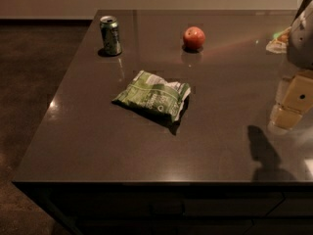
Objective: Pick green jalapeno chip bag
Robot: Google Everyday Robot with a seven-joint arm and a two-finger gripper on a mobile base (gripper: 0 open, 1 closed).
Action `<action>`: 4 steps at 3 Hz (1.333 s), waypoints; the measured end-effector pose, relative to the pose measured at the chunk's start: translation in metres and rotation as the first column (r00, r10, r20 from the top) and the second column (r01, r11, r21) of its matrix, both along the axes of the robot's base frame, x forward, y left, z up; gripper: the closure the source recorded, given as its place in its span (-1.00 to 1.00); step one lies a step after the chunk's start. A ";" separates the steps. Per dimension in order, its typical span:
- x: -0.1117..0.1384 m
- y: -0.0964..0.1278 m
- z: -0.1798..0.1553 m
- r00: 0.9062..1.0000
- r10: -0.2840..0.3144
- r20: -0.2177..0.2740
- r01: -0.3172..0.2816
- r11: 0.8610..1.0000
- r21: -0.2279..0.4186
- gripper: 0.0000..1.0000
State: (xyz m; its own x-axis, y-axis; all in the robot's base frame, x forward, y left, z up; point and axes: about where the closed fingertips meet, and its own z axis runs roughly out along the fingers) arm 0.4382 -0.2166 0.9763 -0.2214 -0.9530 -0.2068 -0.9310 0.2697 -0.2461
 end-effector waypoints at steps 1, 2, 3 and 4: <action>0.000 0.000 0.000 1.000 0.000 0.000 0.000 1.000 0.000 -1.00; 0.008 0.014 -0.002 0.999 0.014 -0.034 -0.014 1.000 0.020 -1.00; 0.025 0.040 -0.012 0.996 0.025 -0.083 -0.019 0.998 0.065 -1.00; 0.045 0.075 -0.028 0.991 0.039 -0.128 -0.024 0.993 0.120 -1.00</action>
Offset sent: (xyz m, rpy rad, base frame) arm 0.0162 0.0296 -0.0087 0.0437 0.1073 0.0320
